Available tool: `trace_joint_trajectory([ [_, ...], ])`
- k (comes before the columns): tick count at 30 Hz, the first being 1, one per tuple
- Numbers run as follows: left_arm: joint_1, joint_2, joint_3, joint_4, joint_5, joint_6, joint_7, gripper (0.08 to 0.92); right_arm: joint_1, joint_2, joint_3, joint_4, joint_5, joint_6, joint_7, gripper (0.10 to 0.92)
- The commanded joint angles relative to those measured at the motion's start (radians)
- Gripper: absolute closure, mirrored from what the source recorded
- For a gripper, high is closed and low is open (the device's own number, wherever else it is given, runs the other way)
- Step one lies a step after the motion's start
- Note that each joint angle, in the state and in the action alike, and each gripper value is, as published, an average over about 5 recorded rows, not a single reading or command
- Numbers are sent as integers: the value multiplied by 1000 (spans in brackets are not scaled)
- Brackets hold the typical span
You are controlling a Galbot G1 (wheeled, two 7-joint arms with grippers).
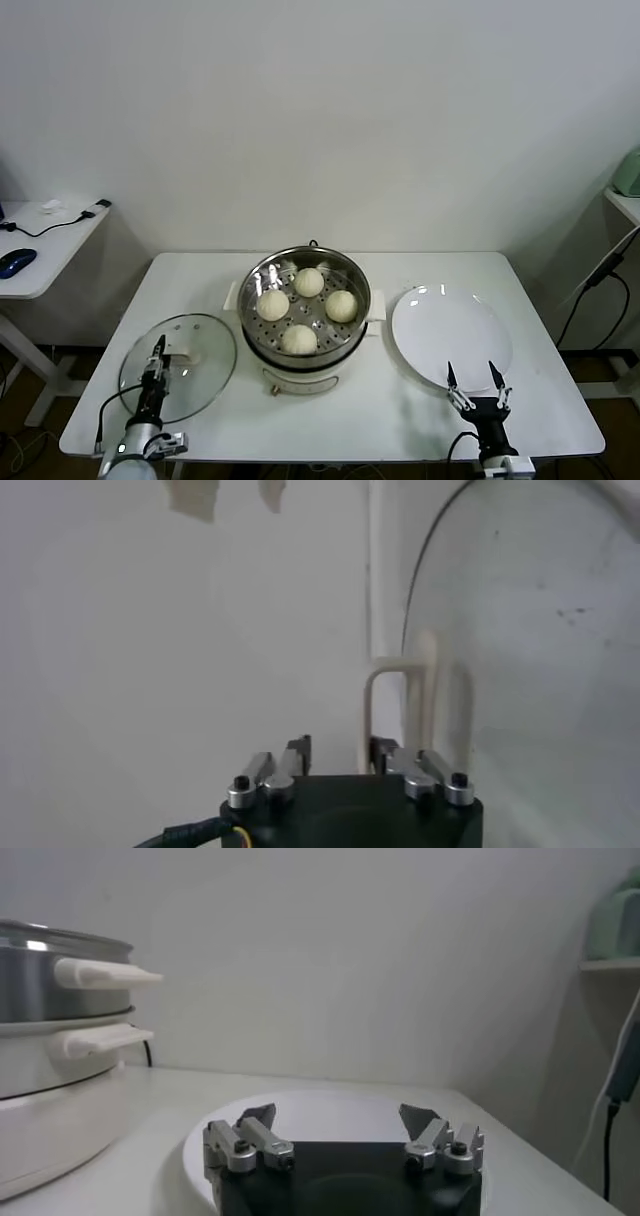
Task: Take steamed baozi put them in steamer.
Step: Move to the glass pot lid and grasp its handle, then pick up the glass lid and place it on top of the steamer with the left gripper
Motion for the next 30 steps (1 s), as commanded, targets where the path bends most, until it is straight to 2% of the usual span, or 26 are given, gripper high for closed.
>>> trace_joint_trajectory([
  [1, -7, 3, 0, 44, 4, -16, -17, 623, -2, -2, 0, 5, -5, -1, -2, 202],
  [8, -29, 3, -2, 100, 17, -58, -53, 823, -4, -5, 3, 18, -6, -2, -1, 203],
  [13, -18, 6, -8, 60, -5, -67, -43, 866, -7, -11, 3, 32, -7, -7, 0, 203],
  [18, 34, 39, -36, -106, -74, -45, 24, 866, -11, -19, 4, 49, -21, -29, 16, 203],
  [22, 104, 99, -67, -275, -179, 4, 106, 866, -10, -20, 9, 60, -56, -64, 43, 203],
  [27, 190, 189, -122, -474, -286, 112, 251, 866, -6, -19, 9, 55, -84, -83, 60, 203],
  [30, 205, 213, -144, -590, -315, 200, 348, 866, -6, -17, 2, 48, -90, -80, 61, 202],
])
